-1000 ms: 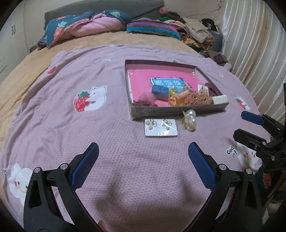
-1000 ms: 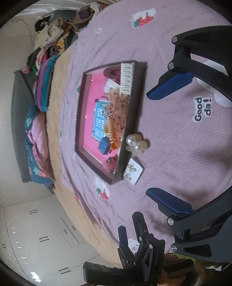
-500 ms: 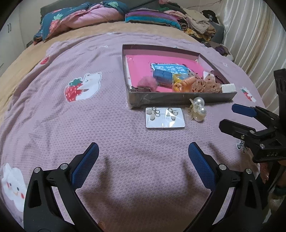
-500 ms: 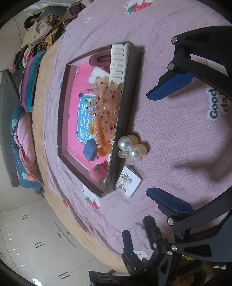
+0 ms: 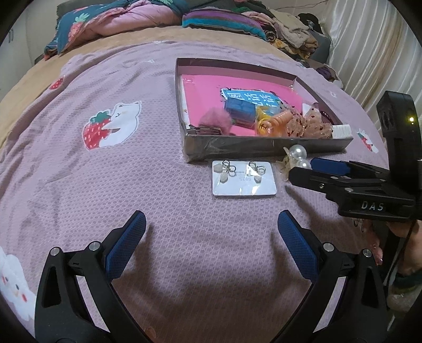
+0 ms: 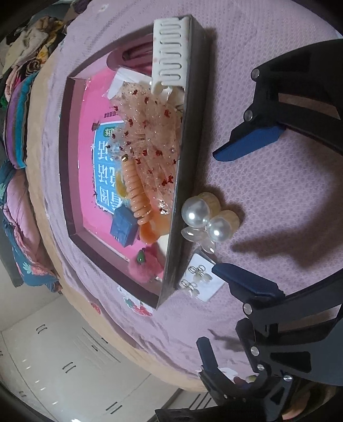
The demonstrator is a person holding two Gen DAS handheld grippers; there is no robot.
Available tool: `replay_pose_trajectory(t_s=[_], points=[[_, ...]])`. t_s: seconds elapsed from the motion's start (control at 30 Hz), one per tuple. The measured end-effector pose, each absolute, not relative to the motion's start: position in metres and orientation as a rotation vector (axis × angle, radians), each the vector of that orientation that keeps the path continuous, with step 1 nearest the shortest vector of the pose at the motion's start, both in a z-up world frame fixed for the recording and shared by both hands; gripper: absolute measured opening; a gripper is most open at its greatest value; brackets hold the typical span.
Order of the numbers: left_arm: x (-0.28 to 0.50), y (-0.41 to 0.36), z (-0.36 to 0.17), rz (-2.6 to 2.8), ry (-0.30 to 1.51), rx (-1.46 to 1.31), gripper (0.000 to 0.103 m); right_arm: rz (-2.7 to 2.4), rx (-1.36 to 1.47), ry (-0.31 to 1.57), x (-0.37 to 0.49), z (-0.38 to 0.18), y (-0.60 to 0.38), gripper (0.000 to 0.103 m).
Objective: Organize jewelry
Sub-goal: 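Grasp the earring card with the left tool while the right tool grasps the pearl earrings, then carry the earring card over the tray with the left tool while the right tool carries the pearls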
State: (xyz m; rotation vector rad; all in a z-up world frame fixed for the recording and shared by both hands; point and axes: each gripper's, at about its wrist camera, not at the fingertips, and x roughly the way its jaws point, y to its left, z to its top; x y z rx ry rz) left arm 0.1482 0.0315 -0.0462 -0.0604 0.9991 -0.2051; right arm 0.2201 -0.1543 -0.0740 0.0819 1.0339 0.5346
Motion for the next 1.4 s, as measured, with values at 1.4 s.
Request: replay_pose_trajectory(t_s=[1.4], points=[[0.167, -0.01, -0.041, -0.309, 0.988, -0.06, 0.057, 0.498, 0.11, 0.909, 0.173, -0.03, -0.225, 0.047]])
